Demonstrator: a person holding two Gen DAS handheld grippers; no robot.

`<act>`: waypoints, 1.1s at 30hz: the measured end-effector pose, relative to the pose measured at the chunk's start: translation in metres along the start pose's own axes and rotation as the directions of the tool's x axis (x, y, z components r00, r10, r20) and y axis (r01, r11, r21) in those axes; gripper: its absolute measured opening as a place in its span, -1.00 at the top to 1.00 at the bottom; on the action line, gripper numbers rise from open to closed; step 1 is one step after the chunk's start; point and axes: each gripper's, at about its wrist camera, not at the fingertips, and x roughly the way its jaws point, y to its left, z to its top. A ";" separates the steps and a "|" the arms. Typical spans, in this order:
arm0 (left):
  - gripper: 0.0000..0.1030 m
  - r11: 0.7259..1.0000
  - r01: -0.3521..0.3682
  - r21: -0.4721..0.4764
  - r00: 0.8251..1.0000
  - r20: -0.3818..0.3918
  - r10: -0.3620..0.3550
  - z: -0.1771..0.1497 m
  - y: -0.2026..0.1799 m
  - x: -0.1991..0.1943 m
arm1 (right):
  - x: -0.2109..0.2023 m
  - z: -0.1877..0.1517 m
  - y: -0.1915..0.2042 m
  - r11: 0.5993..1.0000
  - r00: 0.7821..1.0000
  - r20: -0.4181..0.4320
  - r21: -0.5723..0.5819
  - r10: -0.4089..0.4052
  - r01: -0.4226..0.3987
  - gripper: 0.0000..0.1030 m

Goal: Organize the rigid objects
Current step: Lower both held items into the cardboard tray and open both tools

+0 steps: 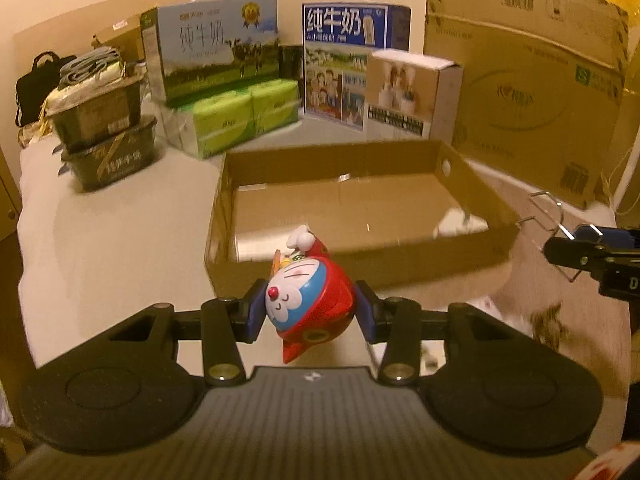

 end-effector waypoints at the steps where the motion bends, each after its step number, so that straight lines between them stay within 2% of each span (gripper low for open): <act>1: 0.19 1.000 0.004 0.000 1.000 0.006 -0.004 0.007 0.000 0.005 | 0.006 0.007 0.000 1.000 1.000 0.002 -0.002 0.006 -0.006 -0.05; 7: 0.19 1.000 0.010 0.008 1.000 0.011 -0.010 0.036 0.003 0.041 | 0.052 0.040 0.000 0.999 0.999 -0.009 -0.021 0.035 -0.035 -0.05; 13: 0.19 1.000 0.005 0.004 1.000 -0.002 -0.005 0.052 0.010 0.077 | 0.095 0.057 0.000 0.998 0.998 -0.041 -0.022 0.056 -0.057 -0.05; 26: 0.18 1.000 -0.023 0.013 0.999 -0.047 0.023 0.046 0.029 0.129 | 0.158 0.058 0.009 0.996 0.991 -0.109 -0.025 0.079 -0.083 -0.05; 28: 0.08 0.999 -0.037 0.020 0.999 -0.032 0.038 0.045 0.030 0.127 | 0.162 0.057 0.010 0.996 0.990 -0.115 -0.024 0.079 -0.082 -0.05; 29: -0.06 0.999 -0.042 0.019 0.999 -0.019 0.043 0.044 0.031 0.125 | 0.163 0.056 0.011 0.996 0.990 -0.117 -0.023 0.078 -0.082 -0.05; 33: -0.09 0.999 -0.042 -0.009 0.999 -0.007 0.042 0.043 0.036 0.117 | 0.163 0.054 0.012 0.996 0.989 -0.122 -0.021 0.078 -0.081 -0.05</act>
